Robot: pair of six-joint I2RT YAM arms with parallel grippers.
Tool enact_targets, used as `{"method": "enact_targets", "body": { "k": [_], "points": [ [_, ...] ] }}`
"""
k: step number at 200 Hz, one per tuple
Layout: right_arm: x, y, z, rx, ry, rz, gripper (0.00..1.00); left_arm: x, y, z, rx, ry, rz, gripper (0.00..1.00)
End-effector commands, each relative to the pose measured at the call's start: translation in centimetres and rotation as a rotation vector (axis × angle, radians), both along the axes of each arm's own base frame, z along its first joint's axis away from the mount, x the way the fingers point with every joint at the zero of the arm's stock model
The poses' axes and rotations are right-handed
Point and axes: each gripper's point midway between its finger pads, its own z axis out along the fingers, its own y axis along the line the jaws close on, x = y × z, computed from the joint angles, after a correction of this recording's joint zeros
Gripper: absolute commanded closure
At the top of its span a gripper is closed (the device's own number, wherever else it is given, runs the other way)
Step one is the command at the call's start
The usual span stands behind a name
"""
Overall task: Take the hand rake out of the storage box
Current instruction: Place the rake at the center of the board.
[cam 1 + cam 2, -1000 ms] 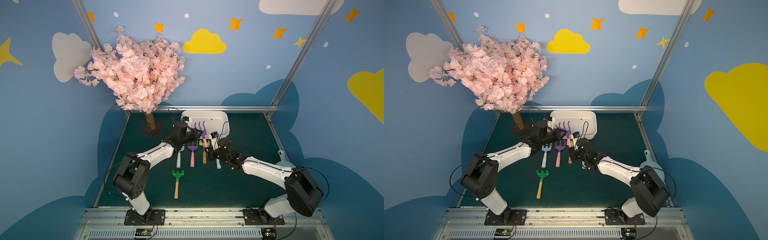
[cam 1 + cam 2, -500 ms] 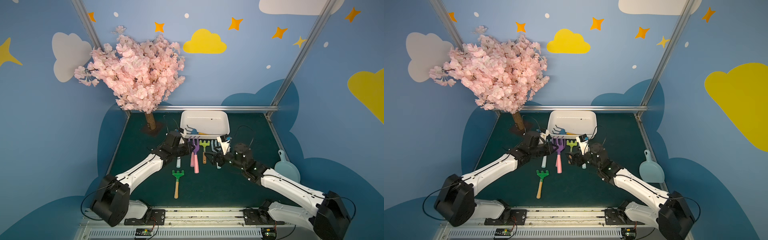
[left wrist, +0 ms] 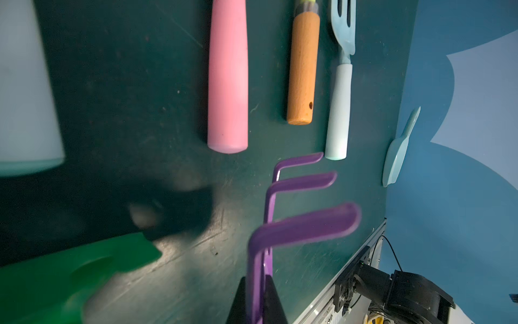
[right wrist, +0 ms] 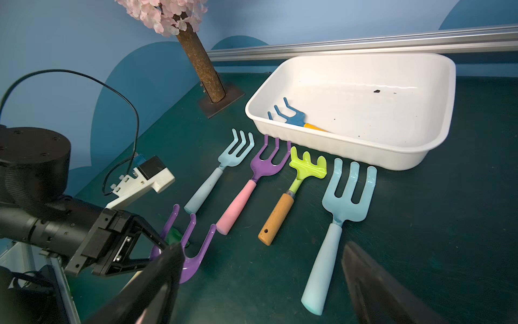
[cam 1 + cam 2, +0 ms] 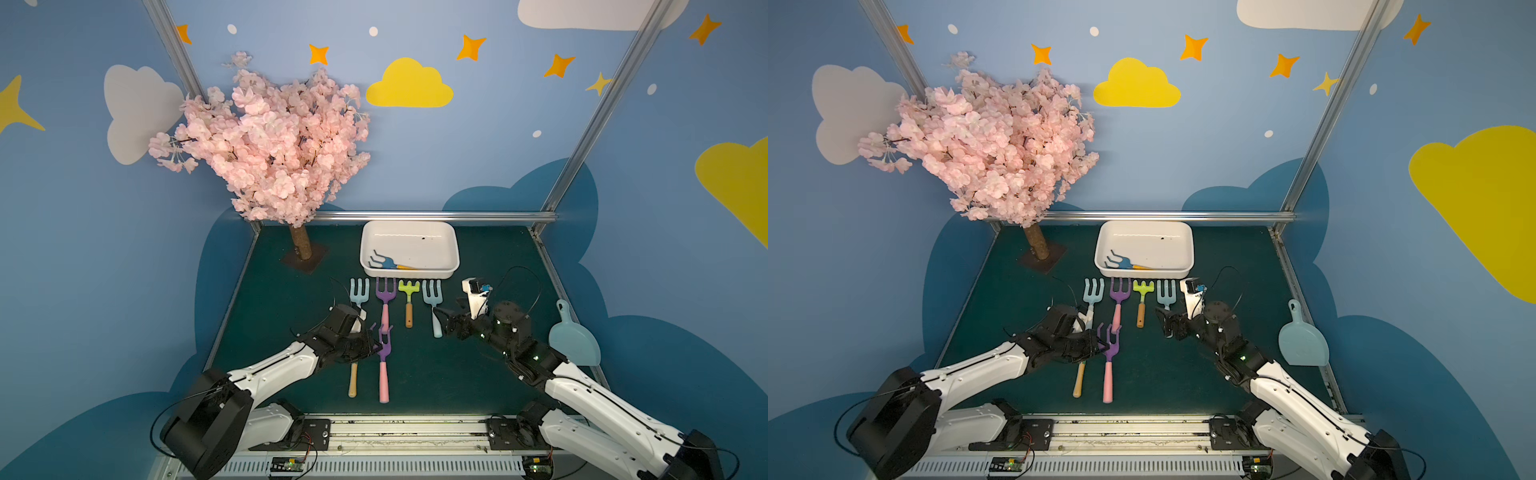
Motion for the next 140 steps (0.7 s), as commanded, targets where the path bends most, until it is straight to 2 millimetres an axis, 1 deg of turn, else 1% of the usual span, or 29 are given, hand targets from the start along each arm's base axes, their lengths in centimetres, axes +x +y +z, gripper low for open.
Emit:
{"method": "enact_targets", "body": {
  "k": [1, 37, 63, 70, 80, 93, 106, 140],
  "points": [
    [0.1, -0.6, -0.5, -0.017, 0.005, -0.020, 0.08, 0.6, -1.5, 0.4, -0.071, 0.000, -0.022, 0.97],
    [0.2, -1.0, -1.1, -0.021, 0.019, -0.029, 0.08, 0.6, -1.5, -1.5, -0.038, 0.038, -0.042, 0.95],
    [0.3, -1.2, -1.3, -0.022, 0.023, -0.037, 0.08, 0.7, -1.1, -2.4, -0.023, 0.051, -0.034, 0.92],
    [0.4, -1.3, -1.4, -0.023, 0.025, -0.040, 0.08, 0.8, -0.9, -2.5, -0.018, 0.049, -0.030, 0.90],
    [0.4, -1.5, -1.5, -0.022, 0.029, -0.043, 0.08, 0.9, -0.4, -2.8, 0.004, 0.048, -0.019, 0.83],
    [0.4, -1.5, -1.5, -0.020, 0.030, -0.041, 0.08, 1.2, 0.3, -3.0, 0.025, 0.047, -0.001, 0.77],
    [0.4, -1.6, -1.5, -0.019, 0.030, -0.042, 0.08, 1.3, 0.5, -3.0, 0.032, 0.039, 0.004, 0.70],
    [0.6, -1.7, -1.7, -0.018, 0.036, -0.048, 0.08, 1.6, 0.9, -2.9, 0.060, 0.032, 0.002, 0.62]
  ]
}}
